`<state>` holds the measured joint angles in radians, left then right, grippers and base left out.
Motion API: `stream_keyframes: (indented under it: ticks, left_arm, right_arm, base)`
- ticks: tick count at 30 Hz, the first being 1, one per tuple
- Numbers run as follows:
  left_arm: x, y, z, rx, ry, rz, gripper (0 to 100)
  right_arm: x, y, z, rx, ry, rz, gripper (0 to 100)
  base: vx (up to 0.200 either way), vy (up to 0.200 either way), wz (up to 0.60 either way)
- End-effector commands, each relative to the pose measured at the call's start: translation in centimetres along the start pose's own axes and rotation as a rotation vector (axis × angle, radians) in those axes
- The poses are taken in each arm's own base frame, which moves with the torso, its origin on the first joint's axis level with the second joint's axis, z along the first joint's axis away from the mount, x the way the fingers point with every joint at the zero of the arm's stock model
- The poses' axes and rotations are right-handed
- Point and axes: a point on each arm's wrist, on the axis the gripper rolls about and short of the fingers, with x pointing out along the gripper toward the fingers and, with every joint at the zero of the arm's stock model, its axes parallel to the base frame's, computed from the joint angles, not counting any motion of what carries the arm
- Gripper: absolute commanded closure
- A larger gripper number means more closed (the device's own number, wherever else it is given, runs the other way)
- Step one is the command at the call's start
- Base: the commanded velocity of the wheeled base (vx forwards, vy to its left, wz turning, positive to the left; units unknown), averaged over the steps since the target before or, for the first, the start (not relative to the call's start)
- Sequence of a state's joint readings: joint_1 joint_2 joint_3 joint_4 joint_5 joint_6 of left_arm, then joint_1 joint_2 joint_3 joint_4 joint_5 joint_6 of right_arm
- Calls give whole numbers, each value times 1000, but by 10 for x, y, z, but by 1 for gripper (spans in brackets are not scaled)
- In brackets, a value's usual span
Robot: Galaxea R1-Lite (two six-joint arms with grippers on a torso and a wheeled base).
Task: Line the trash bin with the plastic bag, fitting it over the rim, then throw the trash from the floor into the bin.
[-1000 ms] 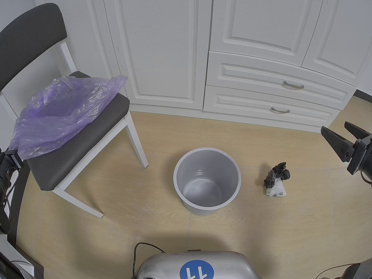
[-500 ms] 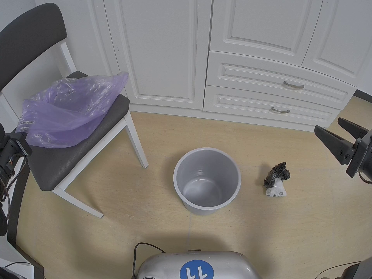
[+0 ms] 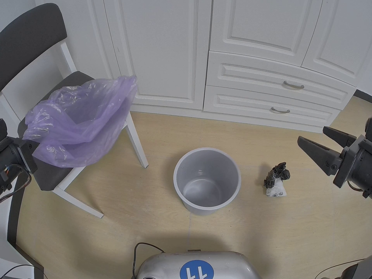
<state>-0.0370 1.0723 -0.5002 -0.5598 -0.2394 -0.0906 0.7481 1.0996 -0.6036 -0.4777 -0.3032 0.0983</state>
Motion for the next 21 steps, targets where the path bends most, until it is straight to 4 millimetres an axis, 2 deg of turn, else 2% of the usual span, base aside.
stream_keyframes:
  ticks: [1,7,21]
  left_arm:
    - [-37,-36,30,15,-109,-151,100]
    - [-38,-42,28,12,-103,-187,100]
    - [-38,-46,25,11,-93,-236,100]
  right_arm:
    - [13,8,-12,29,66,26,0]
    - [17,22,-21,42,114,91,0]
    - [32,39,-50,61,247,133,0]
  base:
    - [0,0,0]
    - [0,0,0]
    - [0,0,0]
